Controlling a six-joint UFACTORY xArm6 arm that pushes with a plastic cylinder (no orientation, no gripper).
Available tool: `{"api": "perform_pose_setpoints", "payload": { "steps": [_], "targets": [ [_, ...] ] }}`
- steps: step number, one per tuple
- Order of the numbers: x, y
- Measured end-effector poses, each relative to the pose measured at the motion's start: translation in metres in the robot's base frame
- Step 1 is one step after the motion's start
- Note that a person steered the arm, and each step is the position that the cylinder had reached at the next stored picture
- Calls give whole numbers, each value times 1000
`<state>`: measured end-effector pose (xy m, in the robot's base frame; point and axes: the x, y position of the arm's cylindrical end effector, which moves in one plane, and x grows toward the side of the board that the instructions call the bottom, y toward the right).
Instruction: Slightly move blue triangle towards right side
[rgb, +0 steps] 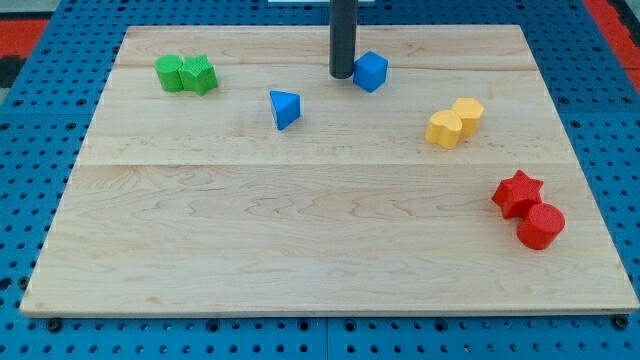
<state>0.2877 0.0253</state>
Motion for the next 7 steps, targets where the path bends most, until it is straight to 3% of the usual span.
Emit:
{"api": "perform_pose_setpoints", "payload": {
  "steps": [1,2,3,7],
  "targets": [
    [2,15],
    [3,105],
    [3,128],
    [3,-91]
  ]
}}
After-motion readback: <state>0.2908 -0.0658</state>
